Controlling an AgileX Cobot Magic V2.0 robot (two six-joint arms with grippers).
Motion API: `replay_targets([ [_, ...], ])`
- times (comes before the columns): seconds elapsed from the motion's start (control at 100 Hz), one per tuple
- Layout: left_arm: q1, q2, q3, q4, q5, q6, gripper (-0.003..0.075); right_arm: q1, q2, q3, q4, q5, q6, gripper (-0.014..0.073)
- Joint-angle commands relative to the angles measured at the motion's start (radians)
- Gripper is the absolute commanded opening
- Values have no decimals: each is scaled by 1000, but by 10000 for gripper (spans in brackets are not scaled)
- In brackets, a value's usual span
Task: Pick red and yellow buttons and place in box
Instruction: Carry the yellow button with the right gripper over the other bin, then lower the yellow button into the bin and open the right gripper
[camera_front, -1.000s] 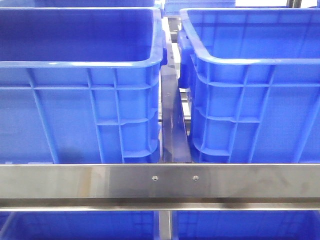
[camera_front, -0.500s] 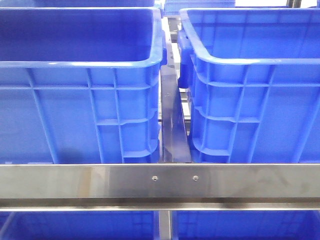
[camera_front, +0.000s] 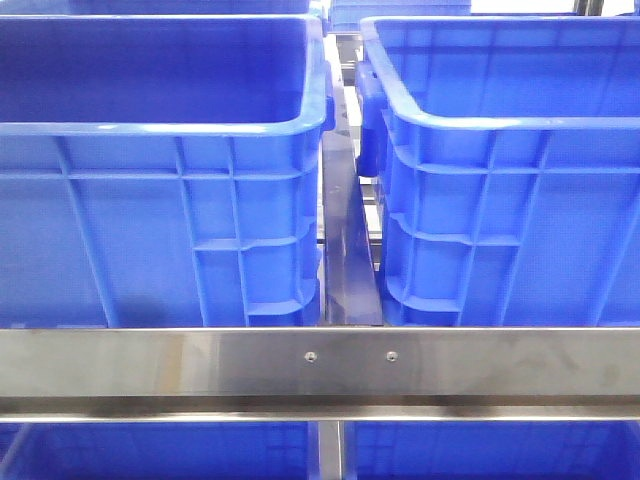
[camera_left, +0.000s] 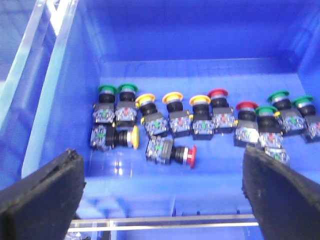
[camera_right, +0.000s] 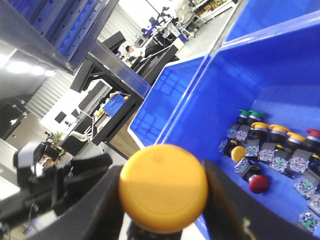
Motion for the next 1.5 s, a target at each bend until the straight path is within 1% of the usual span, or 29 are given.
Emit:
replay_targets([
  [0.0,1,-63,16,7,-78,-10,561,-8,-39,-35,75,21,-20,109],
  [0.06,1,-100,46,7,-78,-10,517,-8,-39,-35,75,12,-21,109],
  [0.13,1,-141,75,9,-78,-10,438,-8,-39,-35,75,1,-28,109],
  [0.29,1,-198,108,9,-80,-10,195,-8,-39,-35,75,-47,-71,109],
  [0.42,1,-203,113,9,-80,-10,-21,-8,-39,-35,75,-158,-123,109],
  [0.58,1,-203,115,11,-80,-10,-19,-8,-39,-35,75,-342,-237,109],
  [0.79,1,-203,115,11,-80,-10,-19,-8,-39,-35,81,-671,-412,109],
  [0.91,1,-203,115,14,-80,-10,-19,-9,-32,-40,107,-909,-449,109],
  [1.01,1,-203,115,17,-80,-10,-19,-11,-3,-58,106,-1039,-481,109],
  [1.05,1,-203,115,17,-82,-10,-19,-17,17,-70,99,-1061,-500,109],
  [1.13,1,-203,115,17,-82,-10,-19,-37,62,-96,77,-1057,-518,109],
  [1.49,1,-203,115,17,-91,-9,-19,-153,296,-215,70,-1055,-518,109],
])
